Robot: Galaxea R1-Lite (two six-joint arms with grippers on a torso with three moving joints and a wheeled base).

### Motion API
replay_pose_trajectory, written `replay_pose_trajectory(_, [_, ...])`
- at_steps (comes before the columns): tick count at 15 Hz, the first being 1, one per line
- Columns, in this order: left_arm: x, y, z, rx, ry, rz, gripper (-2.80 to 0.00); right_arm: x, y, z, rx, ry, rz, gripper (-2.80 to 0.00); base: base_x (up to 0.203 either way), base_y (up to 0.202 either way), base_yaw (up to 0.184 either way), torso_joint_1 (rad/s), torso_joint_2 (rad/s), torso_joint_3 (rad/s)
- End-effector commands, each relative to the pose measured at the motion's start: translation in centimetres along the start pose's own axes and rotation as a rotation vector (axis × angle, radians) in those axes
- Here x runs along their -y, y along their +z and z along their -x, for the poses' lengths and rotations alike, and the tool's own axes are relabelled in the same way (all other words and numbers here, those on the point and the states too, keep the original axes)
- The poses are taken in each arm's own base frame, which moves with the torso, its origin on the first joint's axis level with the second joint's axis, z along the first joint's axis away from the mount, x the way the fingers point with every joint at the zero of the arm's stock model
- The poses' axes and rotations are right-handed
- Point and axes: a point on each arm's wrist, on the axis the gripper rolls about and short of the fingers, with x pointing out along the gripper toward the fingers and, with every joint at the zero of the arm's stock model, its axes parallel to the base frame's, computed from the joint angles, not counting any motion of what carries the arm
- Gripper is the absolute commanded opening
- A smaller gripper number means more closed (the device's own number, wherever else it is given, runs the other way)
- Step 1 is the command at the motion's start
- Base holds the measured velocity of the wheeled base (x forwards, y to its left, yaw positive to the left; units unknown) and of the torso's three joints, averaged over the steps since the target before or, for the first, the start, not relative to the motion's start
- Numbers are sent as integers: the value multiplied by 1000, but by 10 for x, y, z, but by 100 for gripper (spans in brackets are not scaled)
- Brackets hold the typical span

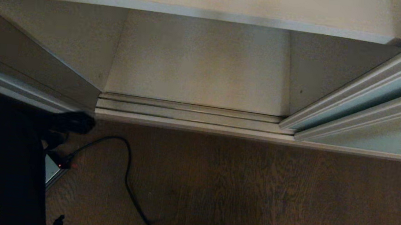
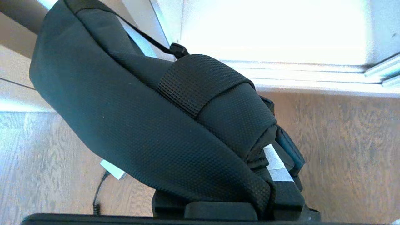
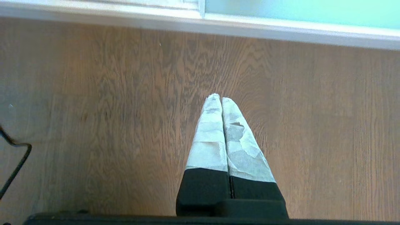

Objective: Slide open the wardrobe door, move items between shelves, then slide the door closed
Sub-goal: Place the bag on the higher shelf

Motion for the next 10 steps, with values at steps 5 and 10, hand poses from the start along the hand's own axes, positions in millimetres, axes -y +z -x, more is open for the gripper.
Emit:
replay_pose_trajectory(5, [0,8,-4,-3,5,4,-280,0,0,0,1,1,0,-280,0,0,0,4,1,209])
replay_pose_trajectory(10, [0,7,-7,-11,8,6,-280,0,0,0,-1,-1,0,-280,0,0,0,-1,0,205])
